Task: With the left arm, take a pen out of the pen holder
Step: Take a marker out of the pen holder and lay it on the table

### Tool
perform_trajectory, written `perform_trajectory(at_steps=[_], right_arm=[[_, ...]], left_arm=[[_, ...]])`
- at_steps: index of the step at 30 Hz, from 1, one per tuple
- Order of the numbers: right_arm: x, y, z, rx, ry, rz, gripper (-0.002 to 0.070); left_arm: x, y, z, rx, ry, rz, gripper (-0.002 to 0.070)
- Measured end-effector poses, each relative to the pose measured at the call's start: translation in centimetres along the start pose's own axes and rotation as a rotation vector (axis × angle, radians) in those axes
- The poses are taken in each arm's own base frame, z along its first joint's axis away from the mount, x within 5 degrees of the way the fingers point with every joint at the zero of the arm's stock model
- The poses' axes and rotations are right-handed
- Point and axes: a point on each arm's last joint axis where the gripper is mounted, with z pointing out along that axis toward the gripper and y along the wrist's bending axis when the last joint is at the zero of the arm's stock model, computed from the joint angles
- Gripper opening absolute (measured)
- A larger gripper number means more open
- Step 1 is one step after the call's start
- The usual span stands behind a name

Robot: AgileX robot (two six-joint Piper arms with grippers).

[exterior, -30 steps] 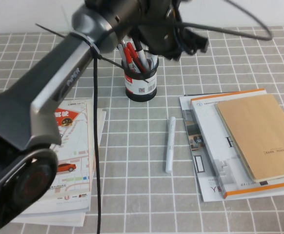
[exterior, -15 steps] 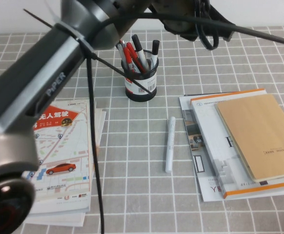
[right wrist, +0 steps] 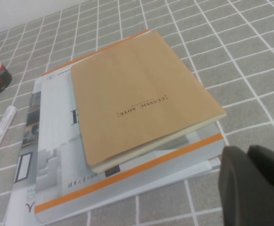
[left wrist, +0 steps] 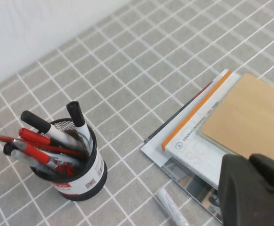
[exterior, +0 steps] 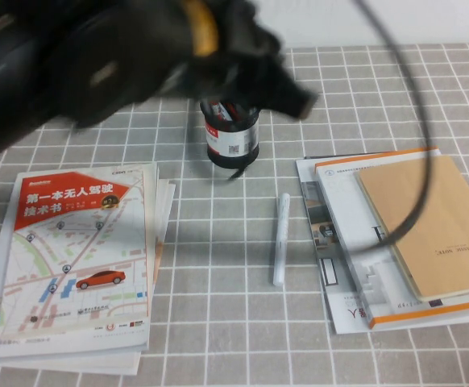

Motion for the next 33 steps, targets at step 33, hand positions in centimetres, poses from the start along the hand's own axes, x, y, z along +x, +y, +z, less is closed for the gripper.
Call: perform_trajectory(at_steps=[33], right_arm=[[0.0, 0.0, 0.0, 0.000, 0.000, 0.000, -0.0013]], left_arm=[[22.3, 1.5, -19.7, -0.137, 0.015, -0.265, -0.0001]])
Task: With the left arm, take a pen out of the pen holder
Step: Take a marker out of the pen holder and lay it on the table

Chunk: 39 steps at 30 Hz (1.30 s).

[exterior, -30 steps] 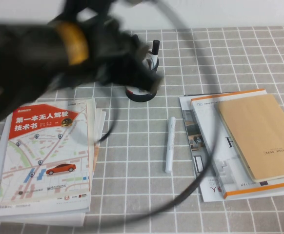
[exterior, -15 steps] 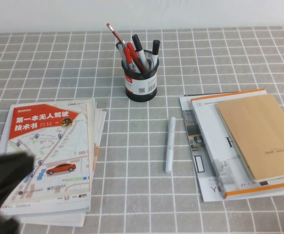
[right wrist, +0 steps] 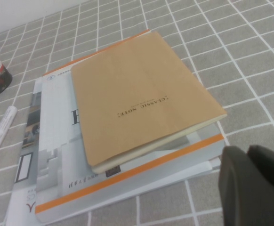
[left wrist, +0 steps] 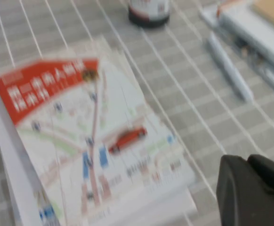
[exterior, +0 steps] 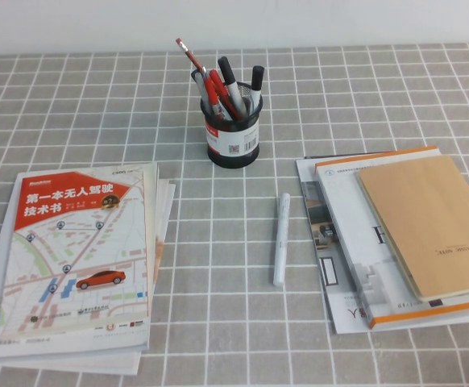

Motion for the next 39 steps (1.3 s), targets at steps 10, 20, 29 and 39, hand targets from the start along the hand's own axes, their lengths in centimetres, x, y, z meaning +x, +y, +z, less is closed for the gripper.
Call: perform_trajectory(at_steps=[10, 20, 29, 39], right_arm=[[0.0, 0.0, 0.0, 0.000, 0.000, 0.000, -0.0013], [0.0, 0.0, 0.0, 0.000, 0.000, 0.000, -0.0013], [0.0, 0.0, 0.0, 0.000, 0.000, 0.000, -0.0013], [0.0, 0.0, 0.0, 0.000, 0.000, 0.000, -0.0013]], left_arm=[[5.6, 0.6, 2.5, -0.184, -0.399, -0.077, -0.0001], [11.6, 1.5, 6.5, -0.455, -0.426, -0.092, -0.0001], [14.0, 1.4, 7.9, -0.439, -0.245, -0.138, -0.0001], [14.1, 1.4, 8.0, -0.431, -0.233, -0.142, -0.0001]])
